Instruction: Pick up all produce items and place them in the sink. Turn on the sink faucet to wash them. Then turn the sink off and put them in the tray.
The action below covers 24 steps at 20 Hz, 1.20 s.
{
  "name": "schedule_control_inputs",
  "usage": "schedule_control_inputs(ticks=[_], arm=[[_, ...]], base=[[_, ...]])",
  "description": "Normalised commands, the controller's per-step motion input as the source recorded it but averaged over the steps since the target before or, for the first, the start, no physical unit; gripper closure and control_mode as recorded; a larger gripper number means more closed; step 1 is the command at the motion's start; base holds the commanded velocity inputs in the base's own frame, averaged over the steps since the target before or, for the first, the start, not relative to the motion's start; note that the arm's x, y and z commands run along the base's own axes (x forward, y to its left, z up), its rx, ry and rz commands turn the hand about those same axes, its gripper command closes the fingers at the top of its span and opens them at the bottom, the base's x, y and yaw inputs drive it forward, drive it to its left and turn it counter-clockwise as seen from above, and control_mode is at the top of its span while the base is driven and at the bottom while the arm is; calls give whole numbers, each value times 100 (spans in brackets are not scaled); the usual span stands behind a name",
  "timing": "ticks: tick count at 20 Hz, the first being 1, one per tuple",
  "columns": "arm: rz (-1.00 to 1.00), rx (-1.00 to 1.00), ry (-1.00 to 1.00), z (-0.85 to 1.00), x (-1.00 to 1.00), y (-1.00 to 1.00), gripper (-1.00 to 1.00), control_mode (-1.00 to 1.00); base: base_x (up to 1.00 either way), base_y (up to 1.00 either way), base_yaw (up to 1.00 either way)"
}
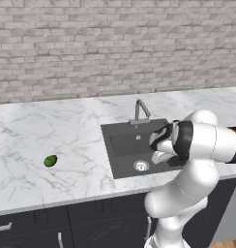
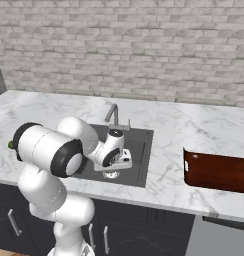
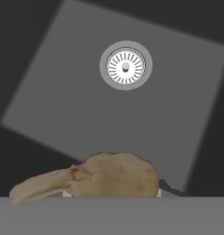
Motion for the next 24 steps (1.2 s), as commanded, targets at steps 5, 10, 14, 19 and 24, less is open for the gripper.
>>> schedule_control_inputs(ticks=[5, 10, 14, 19, 24], arm=[[0, 1, 3, -17, 23, 0, 100, -100], [0, 0, 5, -22, 22, 1, 100, -100], [0, 0, 5, -23, 22, 3, 100, -100], [0, 0, 4, -27, 19, 0, 100, -100], [0, 0, 3, -31, 17, 0, 100, -100]], base=[[0, 0, 0], [0, 0, 0], [0, 0, 0], [0, 0, 0], [0, 0, 0]])
